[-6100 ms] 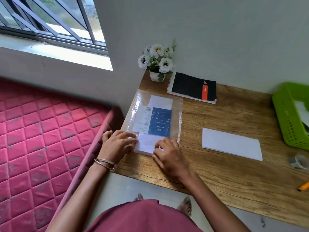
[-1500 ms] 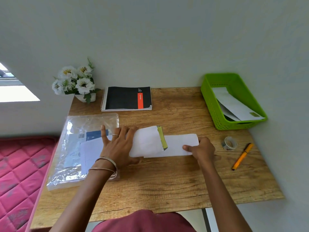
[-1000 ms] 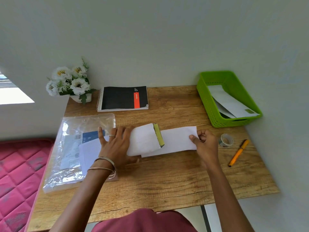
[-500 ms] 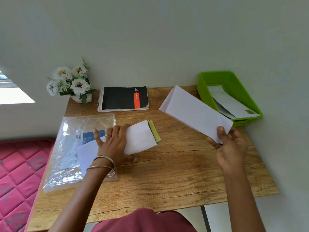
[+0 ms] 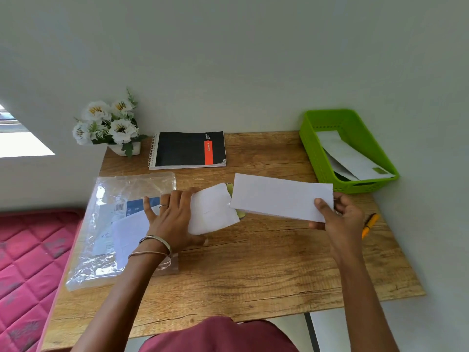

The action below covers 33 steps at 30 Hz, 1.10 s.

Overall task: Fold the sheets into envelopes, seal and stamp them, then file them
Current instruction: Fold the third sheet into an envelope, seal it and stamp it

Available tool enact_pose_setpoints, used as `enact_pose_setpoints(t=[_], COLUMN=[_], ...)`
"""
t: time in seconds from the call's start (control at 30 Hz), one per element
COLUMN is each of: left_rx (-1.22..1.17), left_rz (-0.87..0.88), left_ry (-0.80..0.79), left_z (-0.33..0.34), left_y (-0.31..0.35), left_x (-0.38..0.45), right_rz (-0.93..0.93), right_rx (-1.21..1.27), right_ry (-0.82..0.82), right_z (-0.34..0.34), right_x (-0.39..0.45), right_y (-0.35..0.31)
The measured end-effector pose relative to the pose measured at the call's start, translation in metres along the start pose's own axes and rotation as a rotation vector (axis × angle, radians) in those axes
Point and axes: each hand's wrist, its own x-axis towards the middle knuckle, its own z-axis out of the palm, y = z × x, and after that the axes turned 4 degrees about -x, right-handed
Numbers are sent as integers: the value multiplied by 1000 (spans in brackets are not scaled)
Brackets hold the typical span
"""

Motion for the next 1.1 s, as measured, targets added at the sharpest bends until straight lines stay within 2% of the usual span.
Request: enact_pose_setpoints(t=[0.43, 0.8, 1.1], left_rx=[-137, 24, -31], left_rz=[42, 19, 59], left_ry=[-17, -8, -9], left_z=[0, 3, 6], left_y=[0, 1, 5], left_x=[1, 2, 1], right_rz=[-142, -216, -227], right_rx=[2, 54, 67], right_ry=[61, -77, -132], right_z=[-6, -8, -6], right_x=[3, -2, -1], right_y=[-4, -10, -10])
